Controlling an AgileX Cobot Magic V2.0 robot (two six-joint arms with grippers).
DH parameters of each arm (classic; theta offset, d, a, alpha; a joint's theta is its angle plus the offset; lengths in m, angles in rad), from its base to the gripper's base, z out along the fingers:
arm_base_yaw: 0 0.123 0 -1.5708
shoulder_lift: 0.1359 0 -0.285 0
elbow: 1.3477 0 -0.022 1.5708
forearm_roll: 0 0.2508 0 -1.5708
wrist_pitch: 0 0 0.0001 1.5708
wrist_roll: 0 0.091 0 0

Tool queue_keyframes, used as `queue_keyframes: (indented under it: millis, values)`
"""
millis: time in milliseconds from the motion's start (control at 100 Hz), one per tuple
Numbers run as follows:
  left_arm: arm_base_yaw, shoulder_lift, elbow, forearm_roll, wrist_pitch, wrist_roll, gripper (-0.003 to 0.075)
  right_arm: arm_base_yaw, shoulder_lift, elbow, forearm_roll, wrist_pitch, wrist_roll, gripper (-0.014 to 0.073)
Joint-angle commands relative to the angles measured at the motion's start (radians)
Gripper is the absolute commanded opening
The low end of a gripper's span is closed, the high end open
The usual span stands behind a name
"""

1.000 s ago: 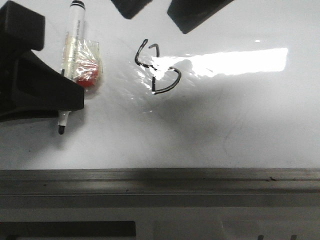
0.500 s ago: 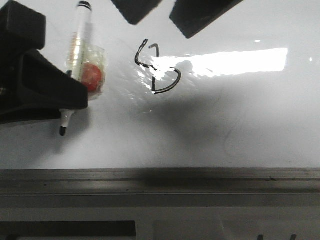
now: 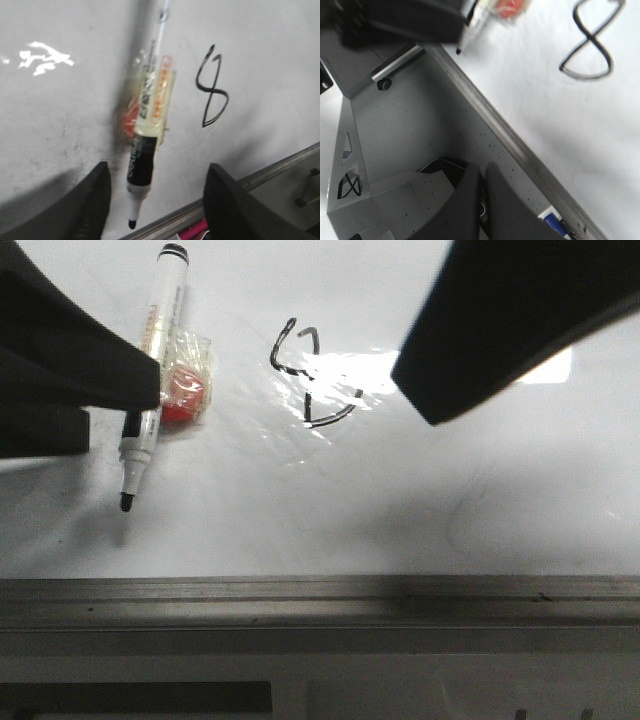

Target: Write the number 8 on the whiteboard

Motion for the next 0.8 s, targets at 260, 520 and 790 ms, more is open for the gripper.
queue_keyframes:
  millis: [260,520,790]
  values:
    - [0.003,-0.251,0.035,0.111,-0.049,0.017,-0.002,0.005,-0.463,0.303,0.001,-0.348,-0.005,-0.0062]
    - [0.003,-0.421,0.189,0.146,-0.152,0.017,-0.002,0.005,-0.842,0.469,-0.003,-0.429,-0.005,-0.0062]
    - [0.003,-0.526,0.292,0.176,-0.169,0.017,-0.002,0.005,-1.047,0.539,-0.003,-0.42,-0.005,-0.0064]
